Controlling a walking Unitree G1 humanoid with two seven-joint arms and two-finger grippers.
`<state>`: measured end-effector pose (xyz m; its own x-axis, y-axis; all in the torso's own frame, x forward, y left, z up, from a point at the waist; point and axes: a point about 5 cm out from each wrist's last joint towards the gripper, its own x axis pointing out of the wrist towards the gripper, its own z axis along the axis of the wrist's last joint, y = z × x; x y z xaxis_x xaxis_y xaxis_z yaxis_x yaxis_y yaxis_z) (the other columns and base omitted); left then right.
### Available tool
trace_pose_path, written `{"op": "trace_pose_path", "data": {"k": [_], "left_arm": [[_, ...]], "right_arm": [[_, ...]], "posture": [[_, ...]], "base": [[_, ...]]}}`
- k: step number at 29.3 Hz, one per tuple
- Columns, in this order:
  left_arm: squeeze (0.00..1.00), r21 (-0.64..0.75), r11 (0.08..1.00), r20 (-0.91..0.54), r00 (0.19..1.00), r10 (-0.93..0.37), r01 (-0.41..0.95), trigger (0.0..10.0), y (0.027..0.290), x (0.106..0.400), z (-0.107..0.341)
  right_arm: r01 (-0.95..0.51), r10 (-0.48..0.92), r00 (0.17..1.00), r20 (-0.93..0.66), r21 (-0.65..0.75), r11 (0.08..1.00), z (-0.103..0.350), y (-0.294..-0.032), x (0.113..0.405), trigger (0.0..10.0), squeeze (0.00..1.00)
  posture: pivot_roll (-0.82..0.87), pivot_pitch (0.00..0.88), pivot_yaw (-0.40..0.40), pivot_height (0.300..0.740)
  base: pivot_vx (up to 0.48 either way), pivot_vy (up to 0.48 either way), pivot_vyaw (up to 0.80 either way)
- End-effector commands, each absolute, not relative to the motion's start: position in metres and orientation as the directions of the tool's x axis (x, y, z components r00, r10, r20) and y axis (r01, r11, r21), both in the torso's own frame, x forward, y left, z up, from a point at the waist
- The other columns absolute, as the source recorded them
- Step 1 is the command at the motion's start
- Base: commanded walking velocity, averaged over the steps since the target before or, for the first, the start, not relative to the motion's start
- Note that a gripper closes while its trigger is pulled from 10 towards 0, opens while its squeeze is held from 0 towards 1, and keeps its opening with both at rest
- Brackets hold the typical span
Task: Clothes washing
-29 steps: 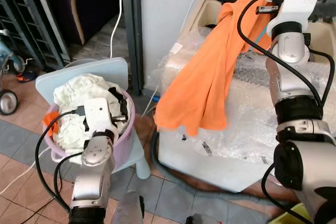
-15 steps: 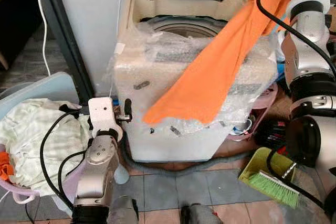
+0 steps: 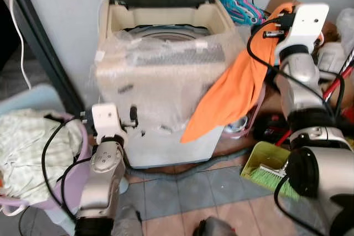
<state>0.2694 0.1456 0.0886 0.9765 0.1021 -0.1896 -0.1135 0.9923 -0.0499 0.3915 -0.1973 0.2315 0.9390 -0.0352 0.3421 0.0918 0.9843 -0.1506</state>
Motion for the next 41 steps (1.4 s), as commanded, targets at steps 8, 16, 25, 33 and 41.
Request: {"op": "trace_pose_path", "data": {"k": [8, 16, 25, 33, 41], "left_arm": [[0.00, -0.013, 0.991, -0.158, 0.979, 0.132, -0.136, 10.0, 0.146, 0.281, 0.099], [0.00, 0.025, 0.984, -0.195, 0.964, 0.178, -0.177, 10.0, 0.159, 0.256, 0.083], [0.00, 0.056, 0.991, -0.219, 0.967, 0.131, -0.122, 10.0, 0.171, 0.236, 0.067], [0.00, 0.022, 0.989, -0.179, 0.973, 0.146, -0.145, 10.0, 0.164, 0.245, 0.071], [0.00, -0.002, 0.994, -0.178, 0.979, 0.104, -0.106, 10.0, 0.151, 0.247, 0.068]], "right_arm": [[0.035, 0.043, 0.917, 0.396, -0.186, 0.982, 0.240, -0.198, 0.378, 10.0, 0.00], [-0.081, 0.170, 0.922, 0.349, -0.257, 0.963, 0.223, -0.179, 0.353, 10.0, 0.00], [-0.185, 0.289, 0.895, 0.338, -0.307, 0.933, 0.214, -0.155, 0.325, 10.0, 0.00], [-0.076, 0.154, 0.894, 0.420, -0.196, 0.978, 0.236, -0.149, 0.337, 10.0, 0.00], [-0.102, 0.202, 0.855, 0.478, -0.225, 0.969, 0.266, -0.143, 0.356, 10.0, 0.00]], "posture": [[0.09, 0.067, -0.027, 0.740], [0.07, 0.052, -0.007, 0.740], [0.02, 0.000, 0.015, 0.740], [0.06, 0.000, -0.016, 0.740], [0.05, 0.000, -0.027, 0.740]], "base": [[0.163, 0.000, 0.00], [0.000, 0.000, 0.00], [0.000, 0.000, 0.00], [0.000, 0.000, 0.39], [0.065, 0.000, 0.72]]}}
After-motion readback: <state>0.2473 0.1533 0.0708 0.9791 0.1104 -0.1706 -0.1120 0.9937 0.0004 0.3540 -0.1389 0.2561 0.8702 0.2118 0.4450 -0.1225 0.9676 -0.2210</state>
